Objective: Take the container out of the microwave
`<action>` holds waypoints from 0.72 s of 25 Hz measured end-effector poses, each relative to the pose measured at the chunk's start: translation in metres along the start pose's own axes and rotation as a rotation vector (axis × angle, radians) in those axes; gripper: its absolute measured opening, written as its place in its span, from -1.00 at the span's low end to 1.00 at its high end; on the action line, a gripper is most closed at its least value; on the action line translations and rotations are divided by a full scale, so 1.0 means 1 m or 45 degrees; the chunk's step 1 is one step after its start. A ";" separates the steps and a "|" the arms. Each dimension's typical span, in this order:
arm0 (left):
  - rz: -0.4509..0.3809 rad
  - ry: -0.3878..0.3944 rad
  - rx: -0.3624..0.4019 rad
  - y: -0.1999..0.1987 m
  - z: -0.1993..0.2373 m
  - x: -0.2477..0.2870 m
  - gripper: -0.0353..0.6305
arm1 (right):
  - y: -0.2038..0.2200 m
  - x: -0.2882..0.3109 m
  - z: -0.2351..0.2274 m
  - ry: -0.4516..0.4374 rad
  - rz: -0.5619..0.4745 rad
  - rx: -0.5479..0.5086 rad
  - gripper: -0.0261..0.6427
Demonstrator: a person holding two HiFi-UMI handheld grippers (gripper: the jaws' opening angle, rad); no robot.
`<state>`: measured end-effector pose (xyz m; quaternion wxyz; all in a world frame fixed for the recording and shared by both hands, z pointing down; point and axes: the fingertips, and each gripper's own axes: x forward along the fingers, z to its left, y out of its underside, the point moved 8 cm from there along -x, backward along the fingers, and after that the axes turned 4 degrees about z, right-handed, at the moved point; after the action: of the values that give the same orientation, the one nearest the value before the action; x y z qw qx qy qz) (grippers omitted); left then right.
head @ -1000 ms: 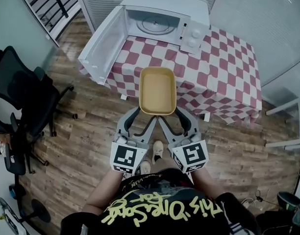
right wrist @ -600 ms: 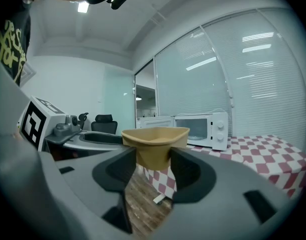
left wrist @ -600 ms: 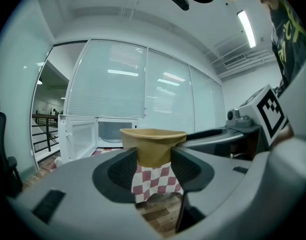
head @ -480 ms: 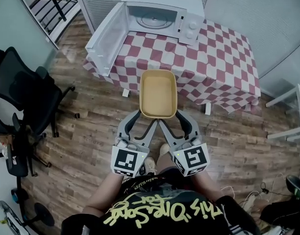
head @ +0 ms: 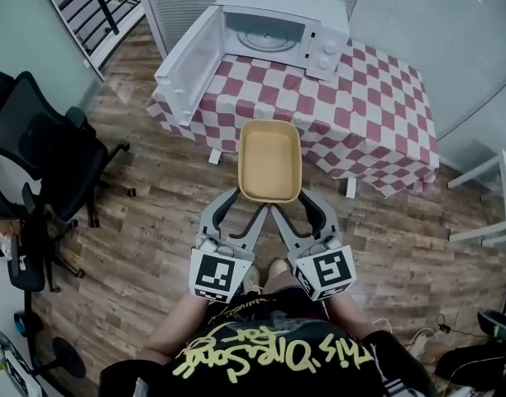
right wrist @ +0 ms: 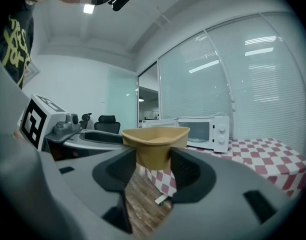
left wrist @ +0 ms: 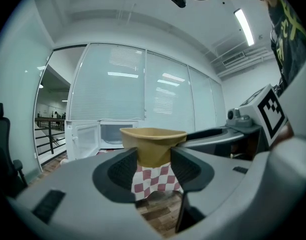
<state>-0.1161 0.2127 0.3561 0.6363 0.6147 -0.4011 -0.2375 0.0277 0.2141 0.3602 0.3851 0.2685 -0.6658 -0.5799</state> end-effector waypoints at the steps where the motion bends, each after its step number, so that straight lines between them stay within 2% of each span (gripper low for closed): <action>1: -0.001 0.000 0.002 -0.001 -0.001 -0.001 -0.25 | -0.001 -0.001 0.000 0.000 -0.003 0.007 -0.27; 18: -0.012 0.015 -0.003 -0.006 -0.006 0.007 -0.25 | -0.002 -0.006 -0.008 0.034 0.008 0.032 -0.29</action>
<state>-0.1059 0.2098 0.3525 0.6384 0.6171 -0.3942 -0.2372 0.0371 0.2144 0.3571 0.3925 0.2789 -0.6688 -0.5665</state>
